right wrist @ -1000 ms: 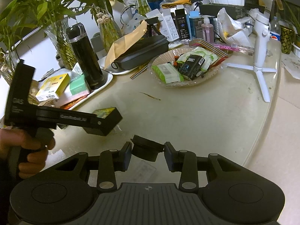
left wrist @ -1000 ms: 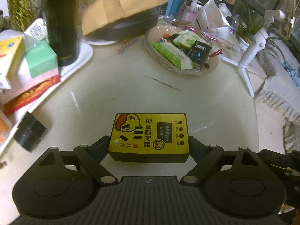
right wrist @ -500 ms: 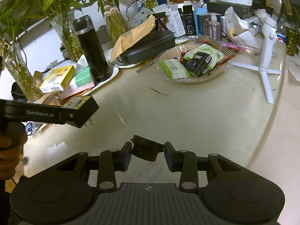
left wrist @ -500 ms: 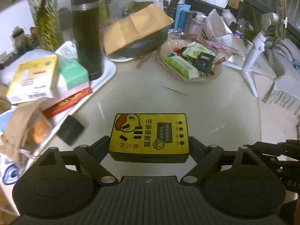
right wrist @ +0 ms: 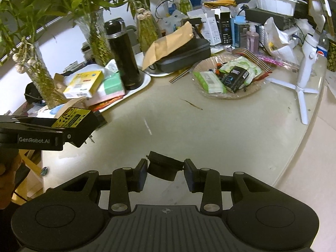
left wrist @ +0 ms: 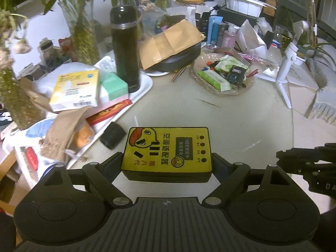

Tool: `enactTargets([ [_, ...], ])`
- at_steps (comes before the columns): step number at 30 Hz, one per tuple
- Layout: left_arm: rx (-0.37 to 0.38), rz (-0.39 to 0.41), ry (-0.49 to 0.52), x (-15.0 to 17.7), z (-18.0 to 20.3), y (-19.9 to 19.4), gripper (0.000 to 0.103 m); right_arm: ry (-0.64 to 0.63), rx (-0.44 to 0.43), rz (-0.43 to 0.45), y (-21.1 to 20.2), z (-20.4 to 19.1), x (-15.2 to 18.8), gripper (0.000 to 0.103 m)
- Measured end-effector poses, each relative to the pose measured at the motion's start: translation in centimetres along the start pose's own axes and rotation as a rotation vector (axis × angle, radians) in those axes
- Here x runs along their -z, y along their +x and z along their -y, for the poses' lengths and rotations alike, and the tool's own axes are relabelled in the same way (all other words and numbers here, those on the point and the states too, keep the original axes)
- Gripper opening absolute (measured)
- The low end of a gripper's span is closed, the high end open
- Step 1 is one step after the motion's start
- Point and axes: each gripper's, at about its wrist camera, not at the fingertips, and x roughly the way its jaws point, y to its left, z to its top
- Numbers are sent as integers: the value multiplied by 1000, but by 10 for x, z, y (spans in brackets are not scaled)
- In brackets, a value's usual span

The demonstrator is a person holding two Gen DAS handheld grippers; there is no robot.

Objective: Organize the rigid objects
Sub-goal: 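Carry the battery box to the cardboard box with the left gripper while the right carries the knob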

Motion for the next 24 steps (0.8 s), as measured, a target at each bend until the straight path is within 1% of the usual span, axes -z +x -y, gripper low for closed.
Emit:
enactTargets([
  [14, 2, -12, -19, 32, -6, -56, 88, -39, -40, -20, -32, -27, 11, 40],
  [24, 33, -59, -14, 64, -3, -76, 88, -64, -61, -33, -49, -42, 25, 40],
])
